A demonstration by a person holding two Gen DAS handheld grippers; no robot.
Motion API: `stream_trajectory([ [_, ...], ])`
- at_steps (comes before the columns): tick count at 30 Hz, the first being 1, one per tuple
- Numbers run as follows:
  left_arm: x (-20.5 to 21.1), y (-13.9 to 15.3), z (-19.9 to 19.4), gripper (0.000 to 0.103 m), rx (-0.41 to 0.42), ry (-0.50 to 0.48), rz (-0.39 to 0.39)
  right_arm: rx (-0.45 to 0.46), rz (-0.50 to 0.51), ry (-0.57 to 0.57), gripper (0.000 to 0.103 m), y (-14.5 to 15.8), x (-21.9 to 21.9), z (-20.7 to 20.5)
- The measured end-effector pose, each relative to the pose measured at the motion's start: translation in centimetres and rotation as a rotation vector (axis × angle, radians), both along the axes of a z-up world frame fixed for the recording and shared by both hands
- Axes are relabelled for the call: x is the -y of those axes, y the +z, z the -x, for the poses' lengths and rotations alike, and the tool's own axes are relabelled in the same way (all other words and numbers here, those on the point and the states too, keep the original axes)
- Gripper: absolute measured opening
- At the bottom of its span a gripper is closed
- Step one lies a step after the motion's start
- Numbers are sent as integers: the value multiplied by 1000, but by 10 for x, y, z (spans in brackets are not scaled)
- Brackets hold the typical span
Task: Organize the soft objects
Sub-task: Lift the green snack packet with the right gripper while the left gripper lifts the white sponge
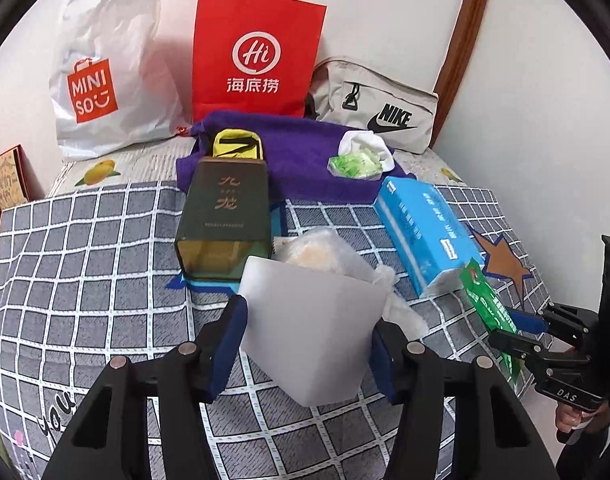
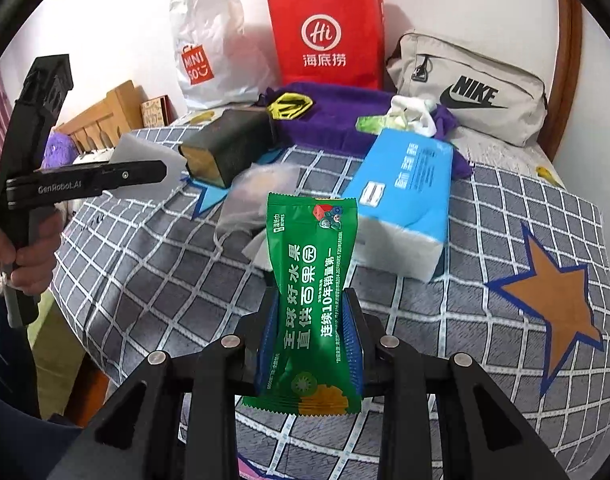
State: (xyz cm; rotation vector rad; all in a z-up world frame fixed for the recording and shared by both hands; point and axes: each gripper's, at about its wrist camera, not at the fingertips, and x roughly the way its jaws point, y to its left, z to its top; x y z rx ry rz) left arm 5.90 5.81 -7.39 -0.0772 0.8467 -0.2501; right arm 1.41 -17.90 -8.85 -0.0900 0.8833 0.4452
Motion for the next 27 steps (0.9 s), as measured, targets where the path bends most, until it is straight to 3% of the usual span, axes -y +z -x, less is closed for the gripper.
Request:
stream_trajectory([
  [17,2,34,-31,51,47,31,-20,51,-34,-31,31,33,5,-61],
  [27,6,54,-81,51,35,40,-12,49,-47,-74,31,51,1,-125],
])
